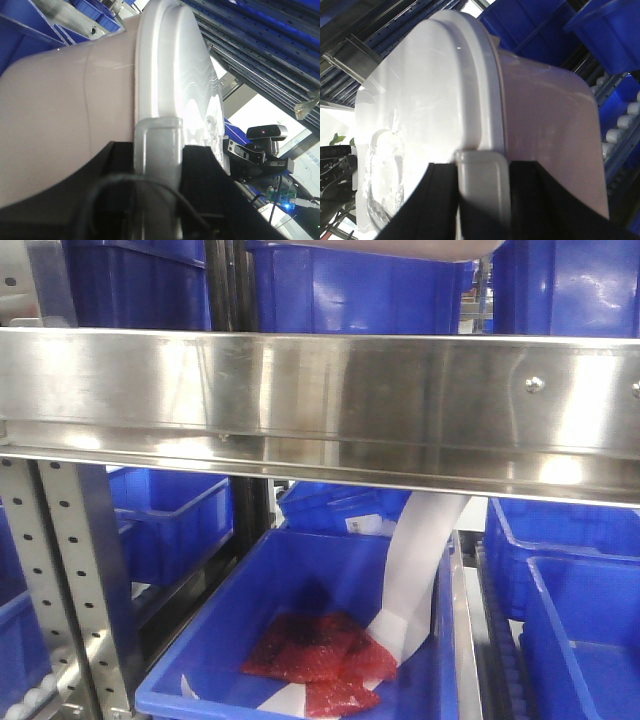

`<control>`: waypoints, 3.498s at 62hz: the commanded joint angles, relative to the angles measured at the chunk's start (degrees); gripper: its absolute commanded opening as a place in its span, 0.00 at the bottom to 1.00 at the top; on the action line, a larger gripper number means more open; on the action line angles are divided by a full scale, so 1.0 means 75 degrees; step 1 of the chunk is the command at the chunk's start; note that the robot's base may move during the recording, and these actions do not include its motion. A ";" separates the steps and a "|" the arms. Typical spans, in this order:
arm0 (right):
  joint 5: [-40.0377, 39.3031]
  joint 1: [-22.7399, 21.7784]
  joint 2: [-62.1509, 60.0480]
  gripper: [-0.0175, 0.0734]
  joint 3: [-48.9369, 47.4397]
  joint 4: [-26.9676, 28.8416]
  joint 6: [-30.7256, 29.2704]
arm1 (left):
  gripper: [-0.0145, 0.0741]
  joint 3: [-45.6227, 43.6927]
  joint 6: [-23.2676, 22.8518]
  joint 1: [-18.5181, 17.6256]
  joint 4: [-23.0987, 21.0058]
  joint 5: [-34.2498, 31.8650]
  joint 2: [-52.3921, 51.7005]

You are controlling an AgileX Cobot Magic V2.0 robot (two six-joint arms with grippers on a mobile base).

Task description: Grab white bin and place on right shelf

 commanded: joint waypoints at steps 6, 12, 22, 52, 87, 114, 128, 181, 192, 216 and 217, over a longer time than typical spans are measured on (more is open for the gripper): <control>0.1656 0.0280 -0.0354 0.27 -0.0256 0.0816 -0.0040 | 0.02 -0.0290 0.0083 -0.0401 -0.0742 0.2018 -0.0305; 0.1656 0.0280 -0.0354 0.27 -0.0256 0.0816 -0.0040 | 0.02 -0.0290 0.0083 -0.0401 -0.0742 0.2018 -0.0305; 0.1656 0.0280 -0.0354 0.27 -0.0256 0.0816 -0.0040 | 0.02 -0.0290 0.0083 -0.0401 -0.0742 0.2018 -0.0305; 0.1656 0.0280 -0.0354 0.27 -0.0256 0.0816 -0.0040 | 0.02 -0.0290 0.0083 -0.0401 -0.0742 0.2018 -0.0305; 0.1650 0.0280 -0.0354 0.27 -0.0256 0.0844 -0.0032 | 0.02 -0.0290 0.0083 -0.0401 -0.0857 0.2048 -0.0305; 0.1411 0.0386 -0.0331 0.27 -0.0256 0.1132 0.0895 | 0.02 -0.0303 -0.0294 -0.0209 -0.0222 0.0529 -0.0256; 0.0759 0.0907 0.0074 0.27 -0.0256 0.0364 0.0895 | 0.02 -0.0303 -0.0294 -0.0224 0.0281 0.0397 0.0353; 0.0830 0.0982 0.0789 0.88 -0.0675 -0.0242 0.0439 | 0.73 -0.1016 -0.0322 -0.0224 0.1249 0.0845 0.0986; 0.0448 0.0982 0.0789 0.88 -0.1405 -0.1589 0.0475 | 0.73 -0.1602 -0.0469 -0.0224 0.2362 0.0844 0.0971; -0.0293 0.0982 0.0579 0.88 -0.2628 -0.4794 0.0997 | 0.72 -0.2789 -0.1381 -0.0224 0.4663 0.0844 0.0930; -0.0360 0.0982 0.0553 0.88 -0.2640 -0.4901 0.1033 | 0.72 -0.2815 -0.1381 -0.0224 0.4720 0.0844 0.0930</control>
